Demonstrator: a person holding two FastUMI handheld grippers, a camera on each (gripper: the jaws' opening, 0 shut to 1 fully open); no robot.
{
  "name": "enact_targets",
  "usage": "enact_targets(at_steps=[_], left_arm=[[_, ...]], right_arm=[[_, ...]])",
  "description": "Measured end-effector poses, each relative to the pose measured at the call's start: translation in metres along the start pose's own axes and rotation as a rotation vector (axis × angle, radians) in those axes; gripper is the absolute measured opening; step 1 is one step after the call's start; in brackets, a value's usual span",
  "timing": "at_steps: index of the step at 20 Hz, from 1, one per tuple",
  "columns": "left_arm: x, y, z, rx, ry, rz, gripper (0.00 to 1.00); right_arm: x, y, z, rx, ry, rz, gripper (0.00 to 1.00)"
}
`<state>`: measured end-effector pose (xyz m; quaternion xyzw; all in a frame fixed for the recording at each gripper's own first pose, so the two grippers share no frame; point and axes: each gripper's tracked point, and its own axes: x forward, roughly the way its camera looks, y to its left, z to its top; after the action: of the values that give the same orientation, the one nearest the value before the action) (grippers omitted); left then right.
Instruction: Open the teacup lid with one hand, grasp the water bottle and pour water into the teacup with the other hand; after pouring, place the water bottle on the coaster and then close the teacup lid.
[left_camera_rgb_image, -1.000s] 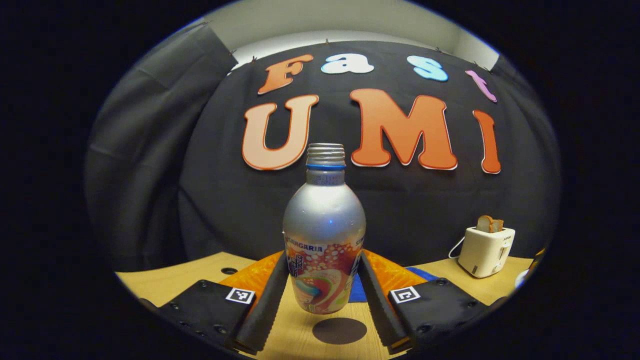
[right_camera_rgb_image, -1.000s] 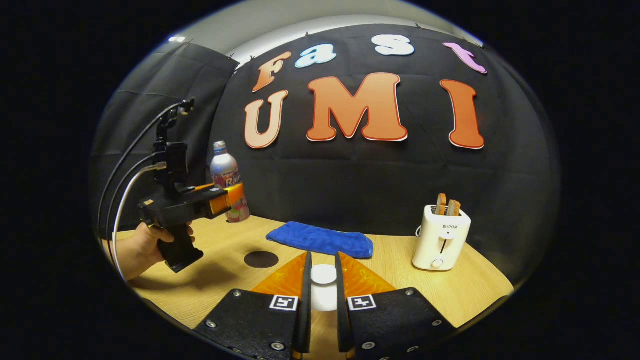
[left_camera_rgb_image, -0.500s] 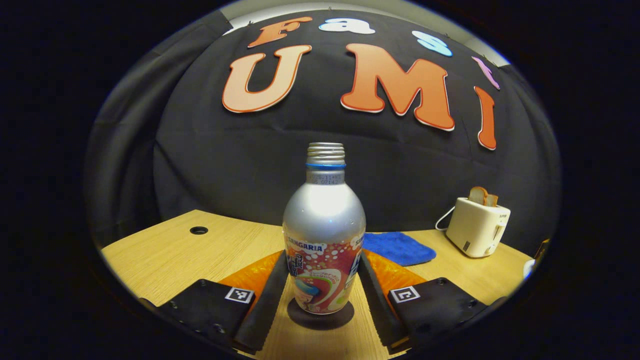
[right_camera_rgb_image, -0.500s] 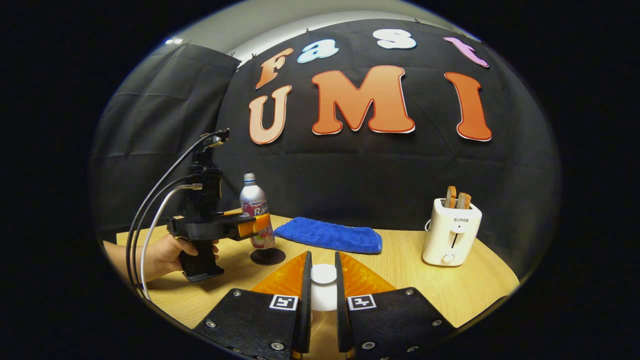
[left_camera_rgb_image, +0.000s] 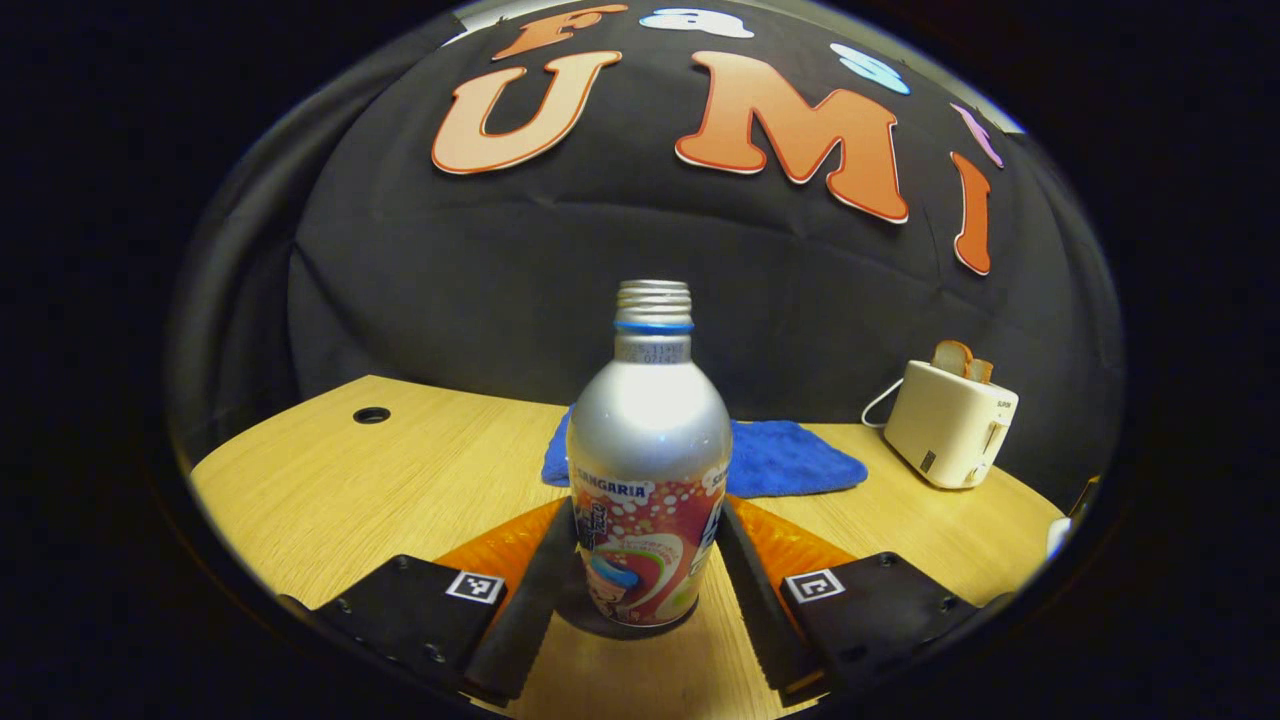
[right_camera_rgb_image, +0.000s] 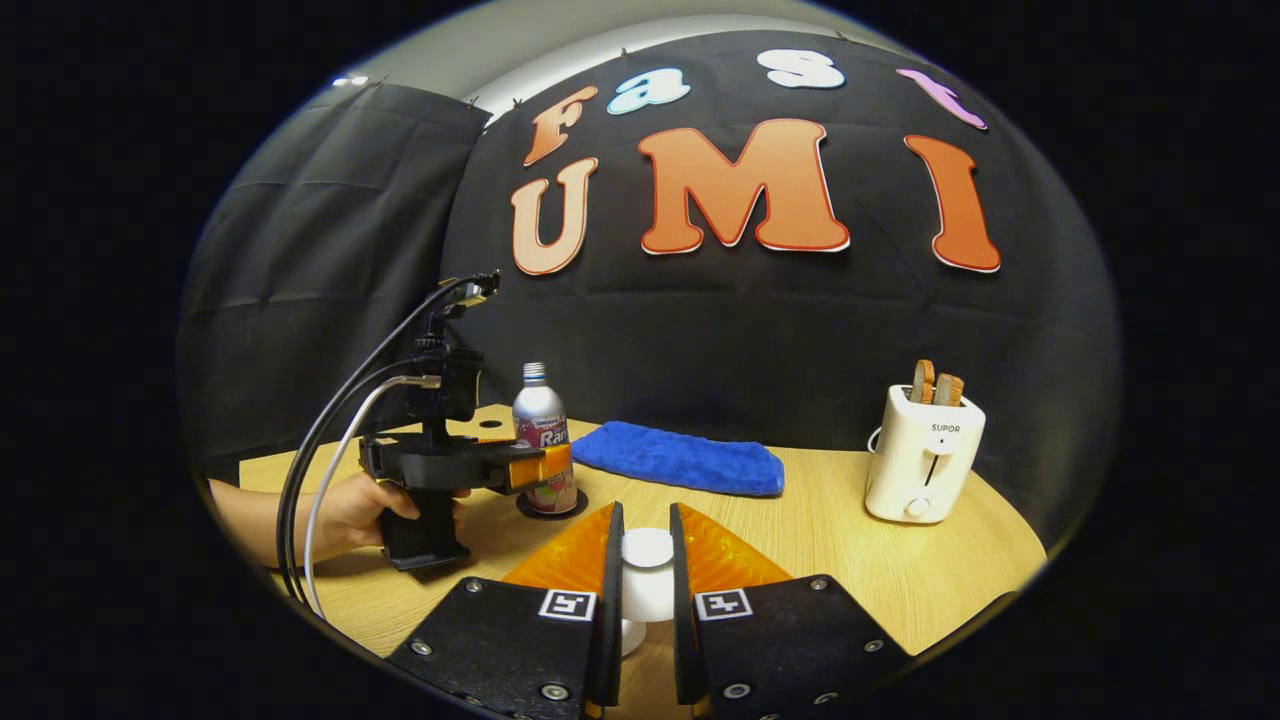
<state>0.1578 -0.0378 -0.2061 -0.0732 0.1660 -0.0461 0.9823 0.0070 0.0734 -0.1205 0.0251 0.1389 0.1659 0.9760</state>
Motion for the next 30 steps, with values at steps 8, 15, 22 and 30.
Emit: enact_targets(at_steps=[8,15,22,30], left_arm=[[-0.024,0.002,-0.001,0.03,0.042,-0.024,0.96],[-0.054,-0.004,0.006,0.092,0.008,-0.048,0.98],[-0.087,-0.004,0.012,0.11,-0.04,-0.044,0.98],[-0.116,0.006,0.021,0.101,-0.089,-0.001,0.98]], right_arm=[[0.006,0.012,-0.005,0.008,0.021,0.013,0.22],[0.013,0.026,-0.021,-0.007,0.057,0.024,0.22],[0.014,0.034,-0.034,-0.018,0.079,0.028,0.22],[0.016,0.043,-0.054,-0.024,0.117,0.036,0.22]])
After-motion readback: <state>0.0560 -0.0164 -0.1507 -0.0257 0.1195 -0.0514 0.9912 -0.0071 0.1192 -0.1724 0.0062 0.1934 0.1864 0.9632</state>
